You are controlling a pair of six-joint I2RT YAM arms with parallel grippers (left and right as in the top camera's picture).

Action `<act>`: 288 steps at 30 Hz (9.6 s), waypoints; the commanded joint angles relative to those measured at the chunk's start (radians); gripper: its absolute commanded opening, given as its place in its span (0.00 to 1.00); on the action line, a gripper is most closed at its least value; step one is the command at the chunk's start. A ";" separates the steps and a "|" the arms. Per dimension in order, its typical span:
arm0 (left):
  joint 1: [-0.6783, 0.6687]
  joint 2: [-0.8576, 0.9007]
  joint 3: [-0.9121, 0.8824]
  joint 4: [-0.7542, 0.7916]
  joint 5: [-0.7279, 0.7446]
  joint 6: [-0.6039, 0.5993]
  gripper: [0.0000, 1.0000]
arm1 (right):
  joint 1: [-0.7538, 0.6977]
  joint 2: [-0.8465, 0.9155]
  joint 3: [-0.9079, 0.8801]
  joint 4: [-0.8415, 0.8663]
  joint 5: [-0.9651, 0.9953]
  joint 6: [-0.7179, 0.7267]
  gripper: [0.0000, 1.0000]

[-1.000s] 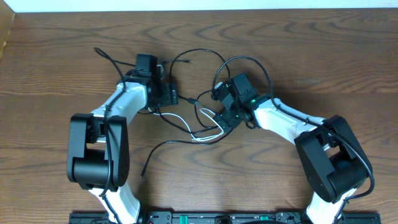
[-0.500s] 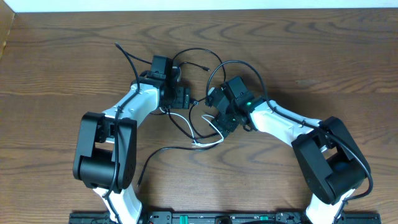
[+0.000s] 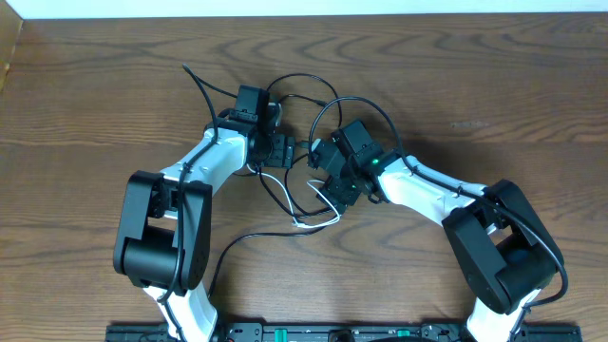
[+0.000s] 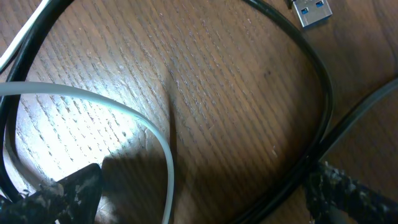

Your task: Untangle cables

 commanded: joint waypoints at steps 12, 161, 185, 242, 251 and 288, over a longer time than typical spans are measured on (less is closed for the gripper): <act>-0.016 0.119 -0.089 -0.034 0.094 -0.017 0.91 | 0.019 -0.082 -0.050 -0.077 0.535 0.256 0.99; 0.126 -0.285 0.038 -0.278 0.016 -0.126 0.98 | 0.016 -0.187 -0.051 0.010 0.273 0.478 0.99; 0.126 -0.285 0.038 -0.278 0.016 -0.126 0.98 | 0.020 -0.121 -0.051 0.518 0.128 0.526 0.01; 0.126 -0.285 0.038 -0.278 0.016 -0.126 0.98 | 0.058 0.002 -0.050 0.566 0.014 0.573 0.01; 0.126 -0.285 0.038 -0.278 0.016 -0.126 0.98 | 0.078 -0.002 -0.050 0.422 -0.071 0.608 0.01; 0.126 -0.285 0.038 -0.278 0.016 -0.126 0.98 | -0.110 -0.032 -0.051 0.108 0.287 0.587 0.94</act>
